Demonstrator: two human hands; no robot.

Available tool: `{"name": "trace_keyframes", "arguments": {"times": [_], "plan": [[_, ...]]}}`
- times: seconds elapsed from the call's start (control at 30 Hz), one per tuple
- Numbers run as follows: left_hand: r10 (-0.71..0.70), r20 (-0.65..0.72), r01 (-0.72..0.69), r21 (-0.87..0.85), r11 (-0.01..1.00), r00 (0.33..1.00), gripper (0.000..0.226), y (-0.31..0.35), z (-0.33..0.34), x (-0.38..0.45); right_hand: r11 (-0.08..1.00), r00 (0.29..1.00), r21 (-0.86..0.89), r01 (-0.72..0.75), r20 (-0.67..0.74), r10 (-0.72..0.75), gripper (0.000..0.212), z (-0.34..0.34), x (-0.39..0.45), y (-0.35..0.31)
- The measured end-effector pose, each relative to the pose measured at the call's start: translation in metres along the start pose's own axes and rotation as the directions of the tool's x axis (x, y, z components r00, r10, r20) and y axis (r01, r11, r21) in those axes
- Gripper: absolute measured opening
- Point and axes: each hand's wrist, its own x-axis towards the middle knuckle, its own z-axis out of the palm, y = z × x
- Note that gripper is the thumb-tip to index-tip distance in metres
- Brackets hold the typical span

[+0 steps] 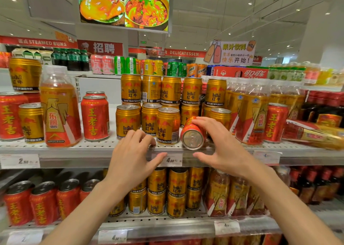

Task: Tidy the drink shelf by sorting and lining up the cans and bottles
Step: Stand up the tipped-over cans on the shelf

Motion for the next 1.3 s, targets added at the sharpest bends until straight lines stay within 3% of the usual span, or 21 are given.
{"name": "trace_keyframes", "arguments": {"times": [0.27,0.37,0.5,0.67,0.93,1.03,1.3], "plan": [[-0.019,-0.012,0.019,-0.02,1.0,1.0,0.044,0.0,0.001,0.001,0.999,0.983,-0.021,0.044,-0.179,-0.047,0.075,0.012,-0.001,0.007],[-0.031,-0.007,0.031,-0.023,0.999,1.0,0.045,0.0,0.001,0.002,0.993,0.968,0.109,-0.048,-0.24,0.073,0.074,-0.001,0.008,0.003],[-0.043,-0.002,0.043,-0.026,0.999,0.999,0.045,0.001,0.002,0.001,0.955,0.955,0.216,-0.202,-0.174,0.241,0.074,-0.02,0.026,-0.003],[-0.04,-0.002,0.04,-0.025,0.999,0.999,0.045,0.001,0.002,0.001,0.955,0.948,0.102,-0.277,-0.131,0.289,0.067,-0.023,0.044,-0.012],[-0.041,-0.009,0.041,-0.025,0.999,0.999,0.041,0.001,0.003,0.0,0.963,0.935,-0.088,-0.255,-0.274,0.223,0.077,0.001,0.031,-0.019],[-0.039,-0.01,0.039,-0.023,0.999,0.999,0.042,0.002,0.003,0.0,0.959,0.902,-0.063,-0.278,-0.36,0.238,0.079,0.016,0.026,-0.019],[-0.059,0.003,0.059,-0.027,0.998,0.998,0.042,0.003,0.003,-0.002,0.941,0.88,-0.043,-0.337,-0.369,0.299,0.075,0.035,0.032,-0.017]]}}
